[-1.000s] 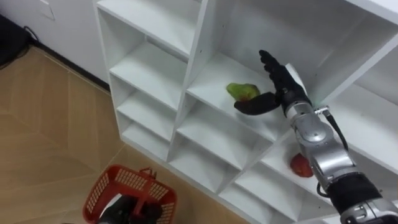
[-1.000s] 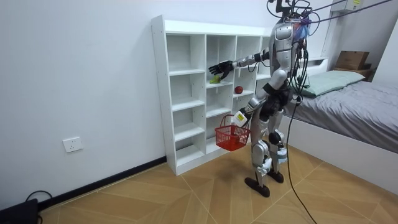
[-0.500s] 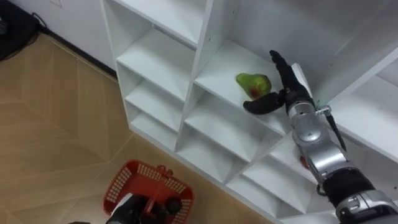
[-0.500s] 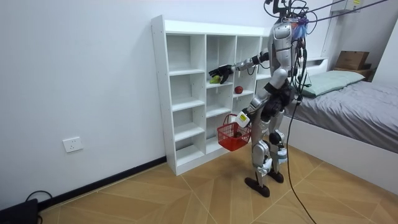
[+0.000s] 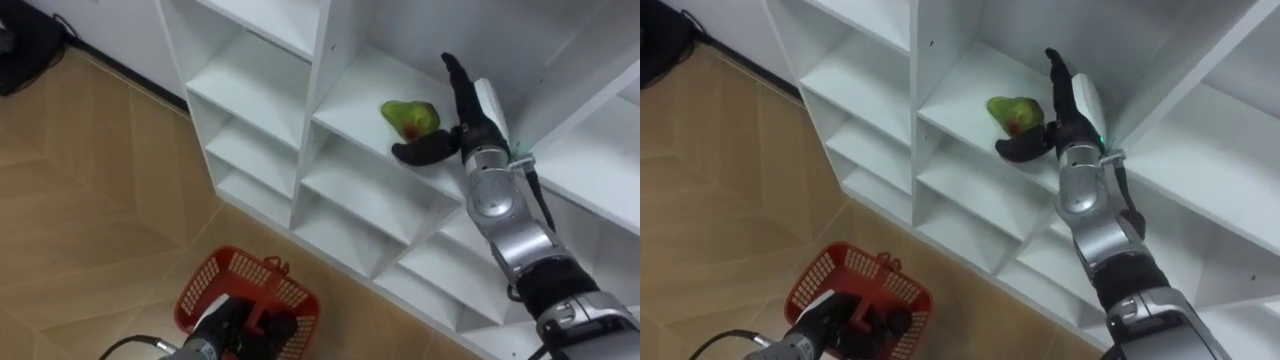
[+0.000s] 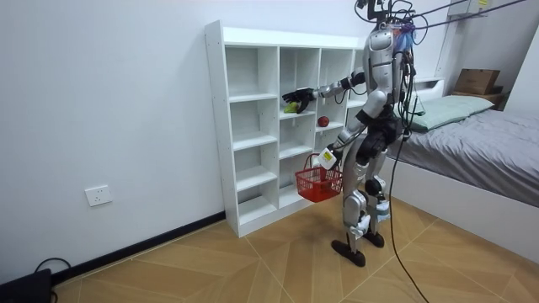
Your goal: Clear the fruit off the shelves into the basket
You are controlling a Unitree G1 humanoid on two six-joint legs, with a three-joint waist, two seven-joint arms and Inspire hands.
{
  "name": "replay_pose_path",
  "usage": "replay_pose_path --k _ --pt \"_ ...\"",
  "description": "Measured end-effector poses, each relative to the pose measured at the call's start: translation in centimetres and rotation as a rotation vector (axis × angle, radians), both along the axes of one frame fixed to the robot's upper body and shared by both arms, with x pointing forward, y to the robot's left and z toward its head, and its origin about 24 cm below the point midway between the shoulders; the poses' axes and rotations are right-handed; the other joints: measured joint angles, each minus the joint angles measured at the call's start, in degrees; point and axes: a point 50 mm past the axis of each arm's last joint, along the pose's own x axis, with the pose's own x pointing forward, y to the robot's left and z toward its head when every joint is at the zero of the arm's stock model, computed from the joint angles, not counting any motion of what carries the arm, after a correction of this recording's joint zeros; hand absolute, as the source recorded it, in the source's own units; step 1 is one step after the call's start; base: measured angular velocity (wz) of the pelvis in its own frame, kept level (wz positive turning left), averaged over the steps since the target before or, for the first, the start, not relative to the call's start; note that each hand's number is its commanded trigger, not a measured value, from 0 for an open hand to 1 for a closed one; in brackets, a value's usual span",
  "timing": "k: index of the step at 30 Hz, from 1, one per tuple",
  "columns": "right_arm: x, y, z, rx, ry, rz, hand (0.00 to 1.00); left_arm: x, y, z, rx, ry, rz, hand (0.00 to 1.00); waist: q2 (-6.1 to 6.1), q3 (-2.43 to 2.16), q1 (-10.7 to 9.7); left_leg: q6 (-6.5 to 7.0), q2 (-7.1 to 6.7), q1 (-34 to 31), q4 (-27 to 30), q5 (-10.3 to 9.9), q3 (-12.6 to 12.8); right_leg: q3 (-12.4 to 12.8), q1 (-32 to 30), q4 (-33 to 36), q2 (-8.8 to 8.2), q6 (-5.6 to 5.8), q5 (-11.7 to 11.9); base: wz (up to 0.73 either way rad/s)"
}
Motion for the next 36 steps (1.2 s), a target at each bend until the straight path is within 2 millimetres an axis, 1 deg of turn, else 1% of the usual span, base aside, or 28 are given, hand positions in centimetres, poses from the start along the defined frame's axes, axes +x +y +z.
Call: replay_pose_path --k 4,10,17,18,19,20,21,23,26,32,36 --pt "0.11 0.0 0.17 -0.001 -0.009 -0.006 0.0 0.09 0.04 0.04 0.006 -0.005 0.003 1.0 0.02 -0.03 -0.02 -0.03 -0.01 -0.15 -0.69 0.51 0.01 -0.01 -0.48 0.07 -0.09 -0.07 0.04 0.0" --pt "0.33 -0.02 -0.04 -0.002 0.001 -0.007 0.0 0.09 -0.05 0.03 0.009 -0.004 -0.005 1.0 0.03 -0.03 -0.03 -0.06 0.0 -0.11 -0.96 0.69 0.12 0.02 -0.51 0.1 -0.12 -0.17 0.11 0.0" --pt "0.59 0.07 0.12 0.03 0.005 -0.002 0.0 -0.24 -0.07 -0.36 0.011 0.023 -0.015 1.0 0.17 0.07 -0.03 -0.17 0.01 -0.69 -0.85 1.02 0.03 -0.07 -1.17 0.26 -0.13 -0.44 0.28 0.0" --pt "0.58 0.04 0.03 0.046 0.013 -0.002 0.07 -0.25 -0.14 -0.37 0.012 0.024 -0.025 1.0 0.19 0.09 -0.06 -0.17 0.01 -0.68 -0.81 1.02 0.01 -0.07 -1.21 0.4 -0.13 -0.44 0.28 0.0" --pt "0.57 0.03 -0.02 0.054 0.017 -0.001 0.34 -0.25 -0.14 -0.37 0.013 0.024 -0.028 1.0 0.21 0.1 -0.1 -0.17 0.01 -0.68 -0.78 1.02 0.01 -0.07 -1.23 0.47 -0.14 -0.44 0.28 0.0" --pt "0.52 -0.02 -0.21 0.074 0.027 0.002 0.46 -0.25 -0.19 -0.36 0.013 0.025 -0.034 1.0 0.22 0.11 -0.09 -0.17 0.0 -0.68 -0.76 1.02 0.01 -0.07 -1.24 0.56 -0.17 -0.44 0.28 0.0" --pt "0.49 -0.05 -0.36 0.085 0.038 0.006 0.75 -0.24 -0.28 -0.36 0.004 0.025 -0.033 1.0 0.21 0.11 -0.08 -0.17 0.0 -0.68 -0.76 1.02 0.0 -0.07 -1.25 0.66 -0.21 -0.43 0.28 0.0" --pt "0.46 0.01 -0.52 0.104 0.051 0.011 1.0 -0.18 -0.34 -0.32 -0.006 0.021 -0.03 1.0 0.22 0.14 0.13 -0.17 0.0 -0.69 -0.83 1.02 0.02 -0.04 -1.48 1.0 -0.28 -0.42 0.27 0.0" --pt "0.42 0.0 -0.74 0.113 0.068 0.019 1.0 0.04 -0.3 -0.2 -0.013 0.013 -0.024 1.0 0.19 0.24 0.13 -0.17 0.0 -0.72 -0.82 1.02 0.07 0.0 -1.53 1.02 -0.3 -0.42 0.27 0.0" --pt "0.76 -0.14 -0.19 0.108 0.037 -0.006 1.0 0.09 -0.2 -0.13 -0.025 0.008 -0.015 1.0 0.24 0.29 0.04 -0.16 -0.07 -1.0 -0.46 1.01 0.04 -0.02 -1.69 1.03 -0.33 -0.42 0.26 0.0" --pt "0.78 -0.07 -0.16 0.109 0.037 0.002 1.0 0.16 -0.25 -0.09 -0.026 0.003 -0.016 1.0 0.48 0.46 0.07 -0.16 -0.08 -1.02 -0.44 1.01 0.04 -0.04 -1.68 1.05 -0.33 -0.42 0.26 0.0"
